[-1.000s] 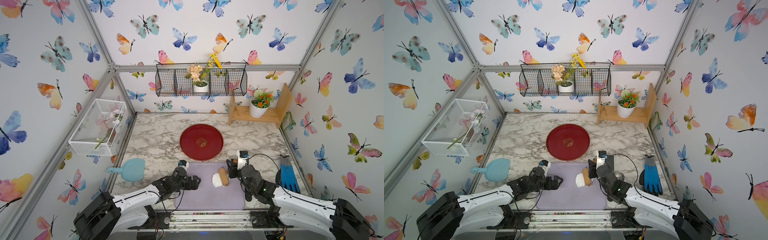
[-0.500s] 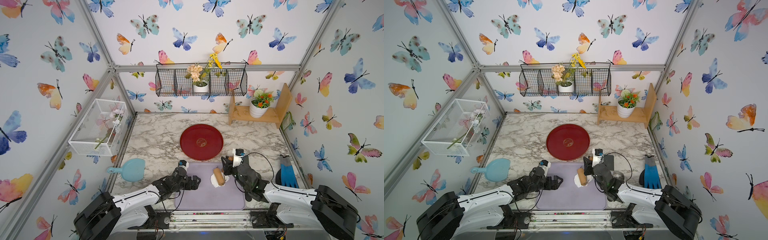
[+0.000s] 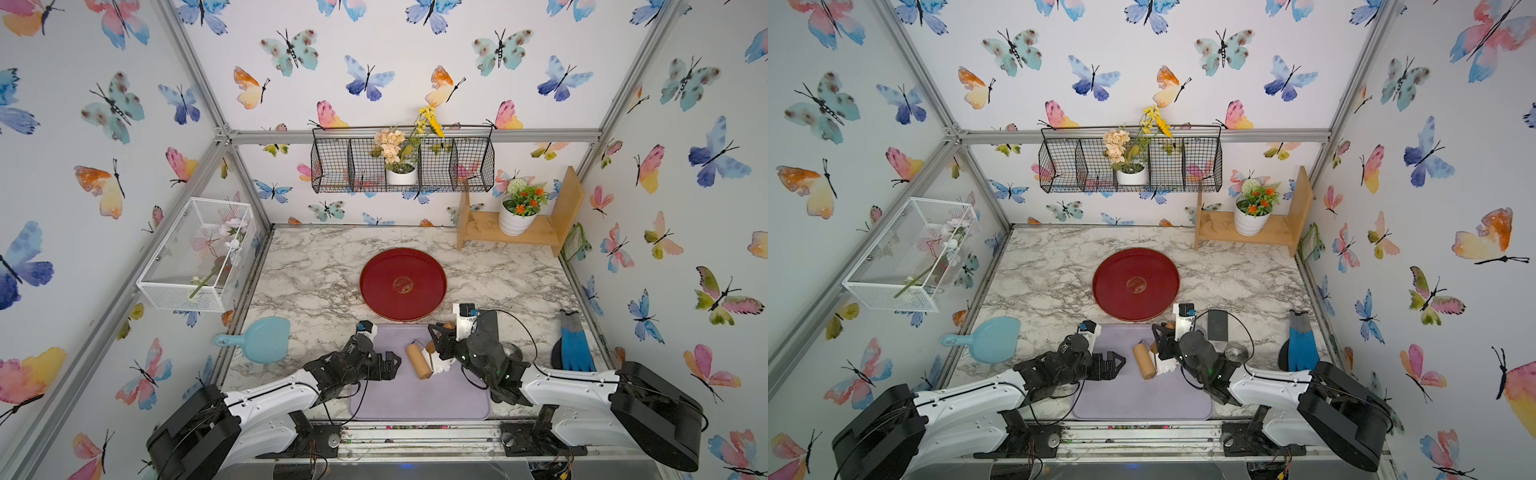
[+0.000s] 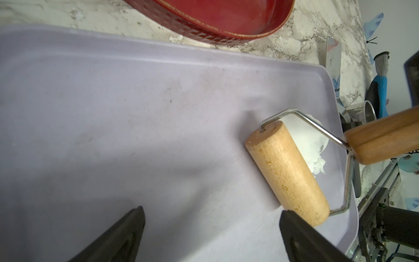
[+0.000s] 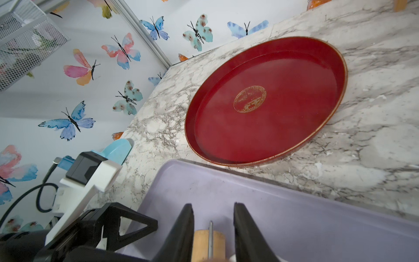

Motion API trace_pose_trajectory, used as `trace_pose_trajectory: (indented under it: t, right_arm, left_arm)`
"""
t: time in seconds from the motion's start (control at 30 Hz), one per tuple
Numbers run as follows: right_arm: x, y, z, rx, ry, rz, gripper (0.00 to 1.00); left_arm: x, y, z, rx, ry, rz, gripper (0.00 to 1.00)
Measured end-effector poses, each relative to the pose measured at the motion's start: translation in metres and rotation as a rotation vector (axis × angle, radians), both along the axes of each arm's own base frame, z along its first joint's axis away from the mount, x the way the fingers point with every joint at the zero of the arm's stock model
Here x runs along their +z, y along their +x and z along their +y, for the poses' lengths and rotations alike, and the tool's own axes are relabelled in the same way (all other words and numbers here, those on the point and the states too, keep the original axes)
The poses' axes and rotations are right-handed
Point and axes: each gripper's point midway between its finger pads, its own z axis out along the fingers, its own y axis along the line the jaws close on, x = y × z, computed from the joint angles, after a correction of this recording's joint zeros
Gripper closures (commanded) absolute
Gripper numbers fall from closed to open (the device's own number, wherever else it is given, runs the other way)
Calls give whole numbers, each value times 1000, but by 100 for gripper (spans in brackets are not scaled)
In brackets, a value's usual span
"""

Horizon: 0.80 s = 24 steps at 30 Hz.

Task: Roll out the dumpling wrappers from the dough
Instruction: Flatten out the dough on the work surface.

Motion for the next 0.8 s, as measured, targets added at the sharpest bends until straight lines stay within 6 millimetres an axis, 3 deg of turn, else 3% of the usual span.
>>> trace_pose_trajectory:
  t: [0.23, 0.5, 0.63, 0.8]
  right_arm:
    - [20, -6, -18, -8, -48, -50, 98]
    - [63, -13, -32, 36, -102, -269, 97]
    - [60, -12, -36, 55, -204, -333, 98]
    - [42, -14, -40, 97, -318, -368, 97]
  left_arm:
    - [4, 2, 0, 5, 1, -6, 1]
    - [16, 6, 0, 17, -17, -43, 1]
    - [18, 7, 0, 14, -17, -57, 1]
    - [31, 10, -2, -6, -18, -91, 1]
